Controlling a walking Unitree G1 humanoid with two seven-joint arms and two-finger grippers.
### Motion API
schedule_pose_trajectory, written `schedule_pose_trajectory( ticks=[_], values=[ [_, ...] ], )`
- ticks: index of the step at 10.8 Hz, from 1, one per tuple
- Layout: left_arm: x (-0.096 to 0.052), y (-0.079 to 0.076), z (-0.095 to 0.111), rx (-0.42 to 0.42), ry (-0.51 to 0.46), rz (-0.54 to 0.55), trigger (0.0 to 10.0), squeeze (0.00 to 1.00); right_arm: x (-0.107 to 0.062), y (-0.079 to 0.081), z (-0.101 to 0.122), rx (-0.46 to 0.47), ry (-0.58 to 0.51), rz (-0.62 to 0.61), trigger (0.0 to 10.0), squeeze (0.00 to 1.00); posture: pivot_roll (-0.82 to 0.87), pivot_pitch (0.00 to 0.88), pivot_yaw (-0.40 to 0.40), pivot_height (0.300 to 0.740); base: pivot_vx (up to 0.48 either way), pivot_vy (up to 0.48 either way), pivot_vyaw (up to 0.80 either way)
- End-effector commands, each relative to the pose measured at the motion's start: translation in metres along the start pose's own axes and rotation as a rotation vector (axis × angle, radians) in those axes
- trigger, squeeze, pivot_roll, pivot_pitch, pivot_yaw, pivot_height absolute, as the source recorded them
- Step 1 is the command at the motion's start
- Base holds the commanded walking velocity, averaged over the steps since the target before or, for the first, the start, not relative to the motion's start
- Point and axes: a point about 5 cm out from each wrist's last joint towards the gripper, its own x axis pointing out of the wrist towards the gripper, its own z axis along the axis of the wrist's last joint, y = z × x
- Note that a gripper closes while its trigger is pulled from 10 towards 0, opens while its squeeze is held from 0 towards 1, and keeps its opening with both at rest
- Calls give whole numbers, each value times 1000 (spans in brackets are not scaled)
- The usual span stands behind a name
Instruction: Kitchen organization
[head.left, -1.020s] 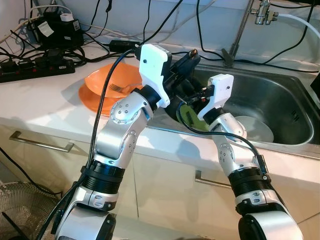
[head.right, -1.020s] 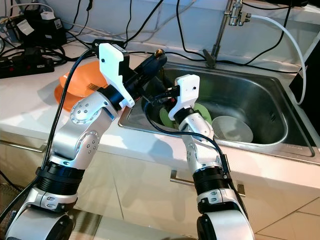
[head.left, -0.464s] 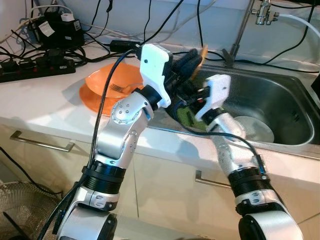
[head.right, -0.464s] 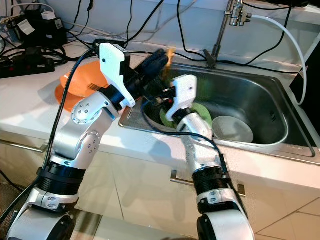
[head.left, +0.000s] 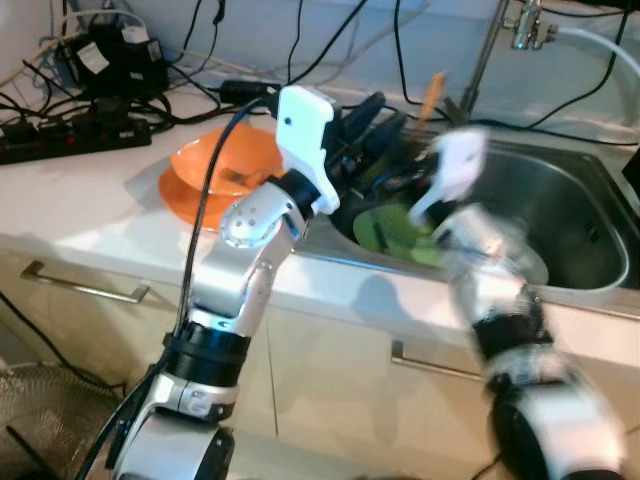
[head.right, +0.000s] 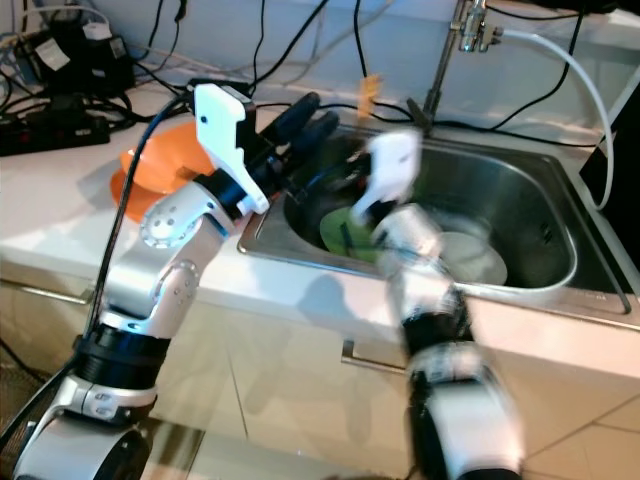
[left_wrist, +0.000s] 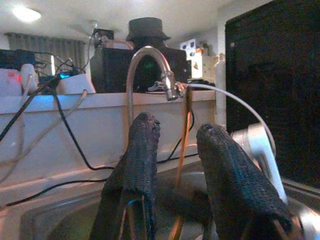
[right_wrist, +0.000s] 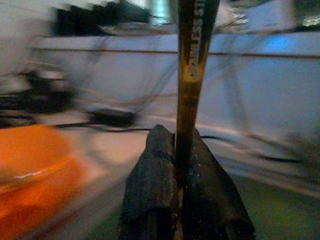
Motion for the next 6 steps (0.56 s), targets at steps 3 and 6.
schedule_pose_trajectory(
  ticks=[3, 6],
  values=[
    [-30, 9, -26, 24, 252, 23, 10000, 0, 0, -38, -7, -42, 121, -236, 10000, 0, 244, 0, -37, 740, 0, 0, 0],
    [-57, -3, -53, 18, 492, -75, 10000, 0, -5, -33, -31, -66, 264, -242, 10000, 0, 263, 0, -56, 740, 0, 0, 0]
  ],
)
